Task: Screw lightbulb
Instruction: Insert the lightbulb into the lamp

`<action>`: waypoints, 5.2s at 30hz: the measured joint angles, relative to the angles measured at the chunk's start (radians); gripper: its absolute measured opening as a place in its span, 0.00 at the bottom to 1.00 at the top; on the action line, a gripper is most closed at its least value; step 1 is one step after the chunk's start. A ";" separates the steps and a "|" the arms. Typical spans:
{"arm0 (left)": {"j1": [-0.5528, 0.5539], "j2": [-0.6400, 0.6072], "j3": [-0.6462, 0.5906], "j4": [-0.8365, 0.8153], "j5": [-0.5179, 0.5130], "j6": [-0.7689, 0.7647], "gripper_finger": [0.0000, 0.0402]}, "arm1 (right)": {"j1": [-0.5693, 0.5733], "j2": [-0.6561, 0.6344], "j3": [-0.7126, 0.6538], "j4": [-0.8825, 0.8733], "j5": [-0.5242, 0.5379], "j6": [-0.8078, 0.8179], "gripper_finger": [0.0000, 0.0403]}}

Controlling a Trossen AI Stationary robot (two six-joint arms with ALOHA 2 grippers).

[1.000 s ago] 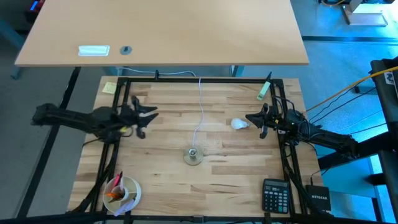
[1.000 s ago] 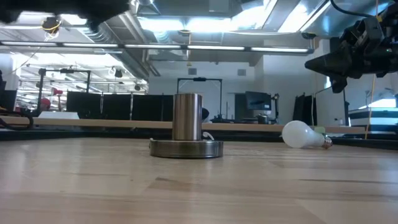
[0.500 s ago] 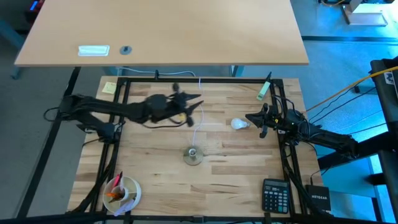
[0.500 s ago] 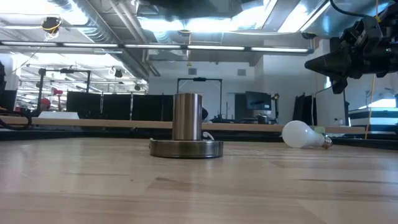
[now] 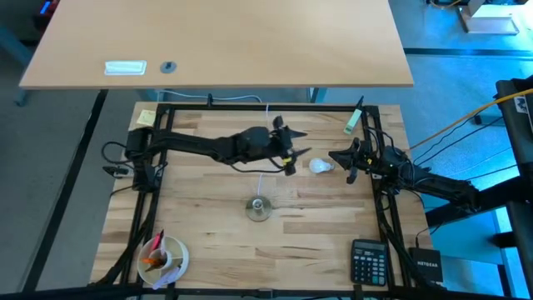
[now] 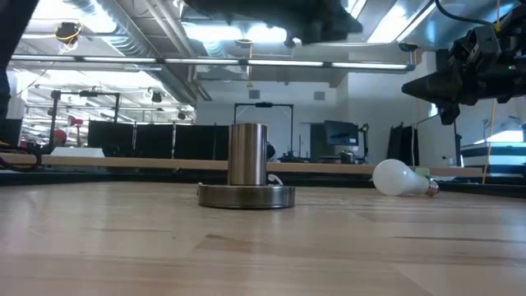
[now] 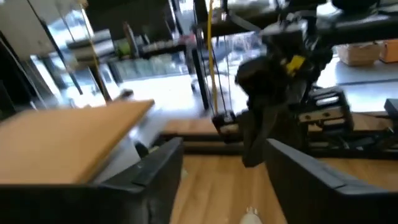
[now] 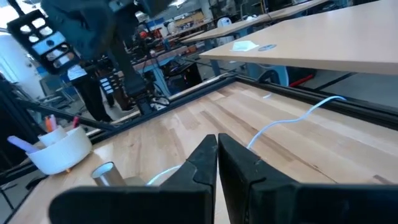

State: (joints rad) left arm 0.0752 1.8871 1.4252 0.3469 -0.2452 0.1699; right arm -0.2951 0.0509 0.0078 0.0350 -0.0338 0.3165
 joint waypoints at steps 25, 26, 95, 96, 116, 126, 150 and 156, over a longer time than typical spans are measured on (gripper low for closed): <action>0.111 0.499 0.267 -0.058 0.407 -0.193 0.78 | 0.000 0.012 0.000 -0.019 0.024 -0.036 0.05; 0.111 0.511 0.267 -0.051 0.407 -0.188 0.78 | 0.000 0.012 0.000 -0.020 0.024 -0.036 0.05; -0.249 -0.271 0.256 -1.314 -0.110 -0.269 0.63 | 0.073 0.569 0.332 0.205 -0.222 -0.162 0.05; -0.246 -0.269 0.244 -1.301 -0.115 -0.268 0.63 | 0.095 0.607 0.346 0.199 -0.222 -0.166 0.05; -0.132 -0.256 0.129 -1.057 -0.030 -0.099 0.62 | 0.289 1.146 0.456 0.617 0.030 -0.296 0.05; -0.134 -0.253 0.128 -1.049 -0.028 -0.107 0.62 | 0.289 1.247 0.546 0.541 0.025 -0.329 0.05; -0.141 -0.213 0.132 -0.919 -0.036 -0.089 0.62 | 0.288 1.336 0.585 0.562 0.031 -0.329 0.05; -0.174 -0.274 0.132 -1.005 -0.096 -0.137 0.62 | 0.288 1.249 0.593 0.518 0.014 -0.324 0.05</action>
State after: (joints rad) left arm -0.0990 1.6126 1.5570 -0.6578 -0.3414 0.0333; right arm -0.0067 1.2995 0.6005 0.5528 -0.0193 -0.0078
